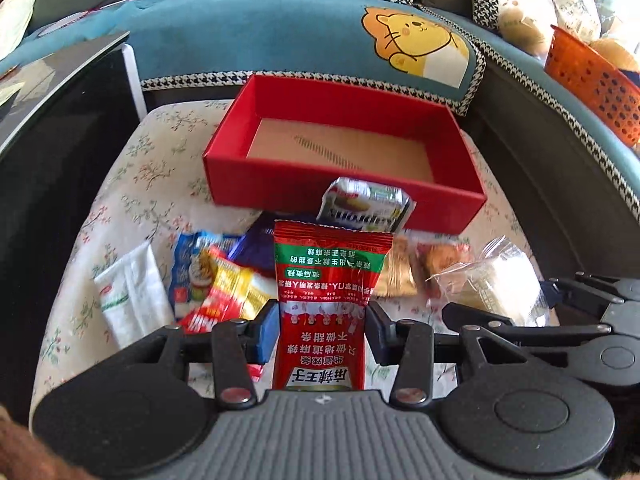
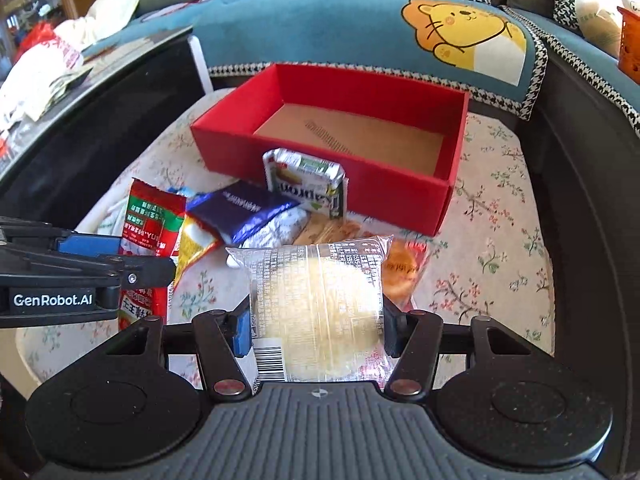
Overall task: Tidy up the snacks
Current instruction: 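Carry the red-green packet and white bun over the red box with both tools, then open the left tool to drop the packet while the right tool releases the bun into the box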
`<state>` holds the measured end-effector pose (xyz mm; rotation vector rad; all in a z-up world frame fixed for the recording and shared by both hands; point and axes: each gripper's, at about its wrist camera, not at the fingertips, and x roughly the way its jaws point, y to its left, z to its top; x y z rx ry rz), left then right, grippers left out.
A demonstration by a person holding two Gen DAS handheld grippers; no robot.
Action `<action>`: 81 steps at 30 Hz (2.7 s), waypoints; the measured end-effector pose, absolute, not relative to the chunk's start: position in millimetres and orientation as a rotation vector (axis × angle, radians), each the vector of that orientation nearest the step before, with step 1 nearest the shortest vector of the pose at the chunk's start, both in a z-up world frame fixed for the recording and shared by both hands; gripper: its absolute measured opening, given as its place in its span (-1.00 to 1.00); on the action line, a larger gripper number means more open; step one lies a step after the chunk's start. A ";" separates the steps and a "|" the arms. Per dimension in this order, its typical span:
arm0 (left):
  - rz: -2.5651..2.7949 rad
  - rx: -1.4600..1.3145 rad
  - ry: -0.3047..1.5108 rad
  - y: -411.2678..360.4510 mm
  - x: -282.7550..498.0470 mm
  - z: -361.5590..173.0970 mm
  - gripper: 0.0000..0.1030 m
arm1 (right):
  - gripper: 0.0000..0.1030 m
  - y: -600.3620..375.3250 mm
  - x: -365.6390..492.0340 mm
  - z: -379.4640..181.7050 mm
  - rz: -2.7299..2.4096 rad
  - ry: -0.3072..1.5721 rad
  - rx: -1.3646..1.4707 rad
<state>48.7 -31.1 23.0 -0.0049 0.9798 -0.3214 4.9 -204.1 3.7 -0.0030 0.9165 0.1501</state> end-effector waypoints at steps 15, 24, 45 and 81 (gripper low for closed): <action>-0.311 -0.030 0.914 -48.9 133.6 46.3 0.78 | 0.26 -217.8 72.7 28.6 0.105 0.855 0.059; -0.311 -0.017 0.888 -72.2 182.0 49.6 0.78 | 0.26 -226.4 116.1 32.8 0.072 0.837 0.071; -0.231 0.058 0.993 -99.2 252.5 -18.5 0.78 | 0.27 -236.8 194.7 -23.3 0.049 0.915 0.060; -0.186 -0.053 0.984 -12.2 175.5 23.7 1.00 | 0.54 -189.7 133.4 13.7 0.076 0.847 -0.125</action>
